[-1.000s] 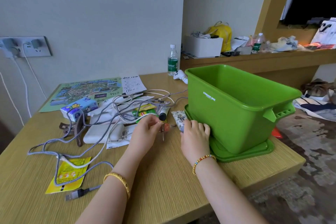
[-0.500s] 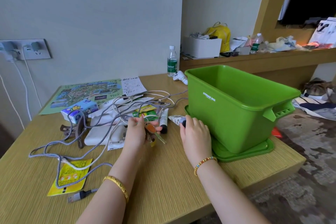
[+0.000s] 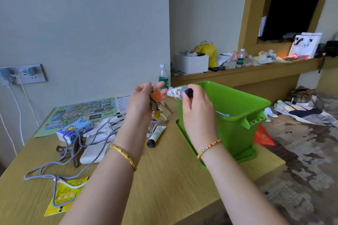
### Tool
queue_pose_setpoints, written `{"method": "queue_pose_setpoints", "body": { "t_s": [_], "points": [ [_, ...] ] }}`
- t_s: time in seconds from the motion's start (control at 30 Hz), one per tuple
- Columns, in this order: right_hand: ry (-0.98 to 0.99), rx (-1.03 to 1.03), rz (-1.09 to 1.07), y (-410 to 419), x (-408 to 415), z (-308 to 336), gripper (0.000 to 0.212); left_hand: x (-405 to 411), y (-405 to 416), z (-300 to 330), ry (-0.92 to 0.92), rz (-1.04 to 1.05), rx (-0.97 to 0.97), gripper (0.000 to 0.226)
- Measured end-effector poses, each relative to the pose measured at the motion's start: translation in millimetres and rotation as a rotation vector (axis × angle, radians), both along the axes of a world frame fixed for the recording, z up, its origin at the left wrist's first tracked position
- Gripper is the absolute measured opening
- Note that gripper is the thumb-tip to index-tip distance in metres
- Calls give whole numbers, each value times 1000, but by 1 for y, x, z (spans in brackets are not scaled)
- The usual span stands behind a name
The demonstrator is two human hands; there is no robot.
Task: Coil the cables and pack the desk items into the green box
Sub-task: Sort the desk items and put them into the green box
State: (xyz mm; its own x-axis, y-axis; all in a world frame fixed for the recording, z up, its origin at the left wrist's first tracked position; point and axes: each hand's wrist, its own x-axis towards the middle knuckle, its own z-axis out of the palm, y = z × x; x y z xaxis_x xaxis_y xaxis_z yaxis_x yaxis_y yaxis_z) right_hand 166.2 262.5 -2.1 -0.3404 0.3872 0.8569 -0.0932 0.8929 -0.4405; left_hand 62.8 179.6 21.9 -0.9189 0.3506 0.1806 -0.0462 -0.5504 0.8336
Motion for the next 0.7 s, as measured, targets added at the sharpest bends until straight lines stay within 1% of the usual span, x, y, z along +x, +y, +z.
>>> {"method": "queue_pose_setpoints", "body": {
  "t_s": [0.1,0.17,0.23,0.3,0.33,0.37,0.4,0.47,0.53,0.6,0.63,0.7],
  "points": [
    [-53,30,-107,30,20,33,20,14,18,31,137,-97,-106,18],
    [-129,47,-229,56,33,49,22,23,31,46,274,-95,-246,19],
    [-326,62,-347,84,41,58,20,27,44,58,431,-44,-432,22],
    [-604,46,-390,109,46,59,15,30,55,66,553,-5,-569,24],
    [-736,14,-378,119,47,58,18,31,61,69,591,15,-610,25],
    [-840,-22,-356,126,47,56,26,31,67,70,615,41,-639,25],
    [-910,-51,-327,131,47,54,32,30,74,71,628,67,-657,26],
    [-974,-99,-271,136,46,54,32,27,88,71,614,103,-673,26],
    [-1049,-129,-217,139,46,59,27,24,100,68,535,100,-638,26],
    [-1178,-133,-161,141,47,64,25,22,109,61,443,70,-589,26],
    [-1213,-141,-136,143,48,67,19,21,113,56,434,68,-613,26],
    [-1224,-160,-109,149,51,69,3,18,119,46,503,87,-749,25]
  ]
}}
